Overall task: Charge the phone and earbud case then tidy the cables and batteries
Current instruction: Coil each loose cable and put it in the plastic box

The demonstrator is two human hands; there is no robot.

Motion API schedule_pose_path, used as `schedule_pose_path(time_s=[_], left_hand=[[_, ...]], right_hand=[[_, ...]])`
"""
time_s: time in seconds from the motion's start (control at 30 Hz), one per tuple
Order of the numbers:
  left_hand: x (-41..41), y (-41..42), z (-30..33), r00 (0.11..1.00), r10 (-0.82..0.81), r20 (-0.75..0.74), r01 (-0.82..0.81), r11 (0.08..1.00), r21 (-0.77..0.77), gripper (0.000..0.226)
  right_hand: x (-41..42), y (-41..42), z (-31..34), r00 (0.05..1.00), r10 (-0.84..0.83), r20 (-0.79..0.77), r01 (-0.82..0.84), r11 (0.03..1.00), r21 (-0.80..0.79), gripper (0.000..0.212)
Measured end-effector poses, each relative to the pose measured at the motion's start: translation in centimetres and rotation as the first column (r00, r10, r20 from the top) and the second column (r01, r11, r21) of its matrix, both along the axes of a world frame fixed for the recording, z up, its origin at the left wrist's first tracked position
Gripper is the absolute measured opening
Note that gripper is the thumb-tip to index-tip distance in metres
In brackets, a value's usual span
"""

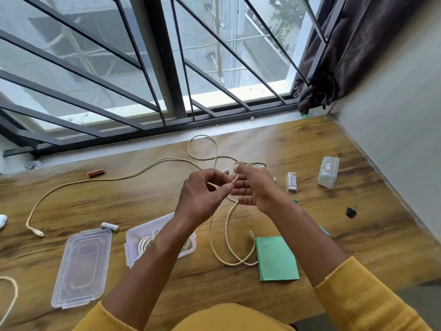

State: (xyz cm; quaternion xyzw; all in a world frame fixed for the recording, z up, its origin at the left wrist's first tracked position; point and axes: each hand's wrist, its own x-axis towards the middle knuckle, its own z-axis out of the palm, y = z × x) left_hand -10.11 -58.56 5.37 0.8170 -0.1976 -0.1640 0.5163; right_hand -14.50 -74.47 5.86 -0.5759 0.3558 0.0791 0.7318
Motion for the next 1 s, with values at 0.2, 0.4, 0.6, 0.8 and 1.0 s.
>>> schedule_pose_path(time_s=[0.2, 0.4, 0.6, 0.8, 1.0], left_hand=[[-0.6, 0.9, -1.0, 0.992, -0.120, -0.044, 0.121, 0.993, 0.005, 0.006], [-0.4, 1.0, -1.4, 0.996, -0.079, -0.050, 0.079, 0.997, 0.003, 0.009], [-0.1, 1.1, -1.8, 0.998, 0.044, -0.035, -0.044, 0.999, 0.009, 0.010], [0.4, 1.6, 0.3, 0.962, 0.261, 0.075, -0.260, 0.965, -0.027, 0.033], [1.5, 2.4, 2.2, 0.981, 0.195, -0.004, -0.192, 0.957, -0.216, 0.012]], right_hand=[[-0.5, 0.0, 0.9, 0.996, 0.002, 0.090, 0.012, 0.988, -0.152, 0.023], [-0.9, -0.2, 1.8, 0.985, 0.041, 0.165, 0.000, 0.970, -0.242, 0.025], [-1.1, -0.1, 1.8, 0.977, 0.097, 0.188, -0.057, 0.977, -0.207, 0.027], [-1.2, 0.3, 3.1, 0.913, 0.260, 0.314, -0.214, 0.961, -0.173, 0.027], [-0.8, 1.3, 4.5, 0.850, 0.367, 0.377, -0.307, 0.928, -0.211, 0.029]])
